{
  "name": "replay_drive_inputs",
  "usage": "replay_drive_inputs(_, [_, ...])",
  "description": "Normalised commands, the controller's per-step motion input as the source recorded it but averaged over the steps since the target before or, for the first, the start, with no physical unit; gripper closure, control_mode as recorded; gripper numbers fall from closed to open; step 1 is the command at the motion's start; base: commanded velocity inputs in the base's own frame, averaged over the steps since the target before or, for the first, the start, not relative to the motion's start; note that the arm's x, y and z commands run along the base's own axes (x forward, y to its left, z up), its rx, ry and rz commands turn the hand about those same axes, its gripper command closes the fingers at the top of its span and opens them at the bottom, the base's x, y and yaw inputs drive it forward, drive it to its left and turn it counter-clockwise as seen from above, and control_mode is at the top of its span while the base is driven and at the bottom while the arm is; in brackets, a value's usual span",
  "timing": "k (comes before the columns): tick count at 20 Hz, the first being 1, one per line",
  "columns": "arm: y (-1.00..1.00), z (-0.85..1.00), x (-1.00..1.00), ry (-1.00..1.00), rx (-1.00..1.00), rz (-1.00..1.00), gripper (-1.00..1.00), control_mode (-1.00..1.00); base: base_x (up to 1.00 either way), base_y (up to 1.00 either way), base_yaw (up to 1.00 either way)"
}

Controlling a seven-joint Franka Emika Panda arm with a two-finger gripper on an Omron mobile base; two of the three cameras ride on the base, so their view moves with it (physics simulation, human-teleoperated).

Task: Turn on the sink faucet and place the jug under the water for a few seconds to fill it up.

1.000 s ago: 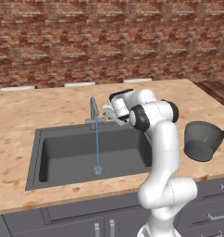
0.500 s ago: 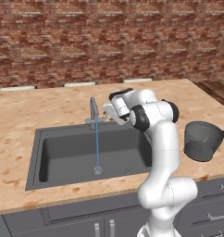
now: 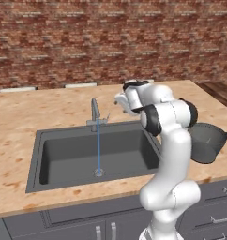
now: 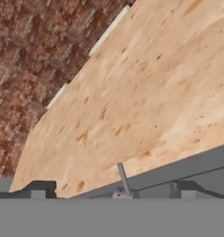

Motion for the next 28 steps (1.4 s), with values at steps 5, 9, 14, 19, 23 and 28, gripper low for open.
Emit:
replay_drive_inputs(5, [-0.33,1.0,-0.55,-0.21,-0.06,0.0,-1.0,-1.0,0.0,0.0,0.0])
replay_drive_inputs(9, [-0.51,0.91,-0.88,-0.3,-0.16,0.01,-1.0,-1.0,0.0,0.0,0.0])
replay_drive_inputs(14, [-0.55,0.95,-1.0,-0.46,-0.28,0.1,-1.0,-1.0,0.0,0.0,0.0])
replay_drive_inputs(19, [-0.62,1.0,-0.99,-0.44,-0.35,0.16,-1.0,-1.0,0.0,0.0,0.0])
replay_drive_inputs(23, [-0.88,0.78,-0.98,-0.44,-0.43,0.2,-1.0,-1.0,0.0,0.0,0.0])
replay_drive_inputs(28, [-1.0,0.62,-0.96,-0.41,-0.48,0.23,-1.0,-1.0,0.0,0.0,0.0])
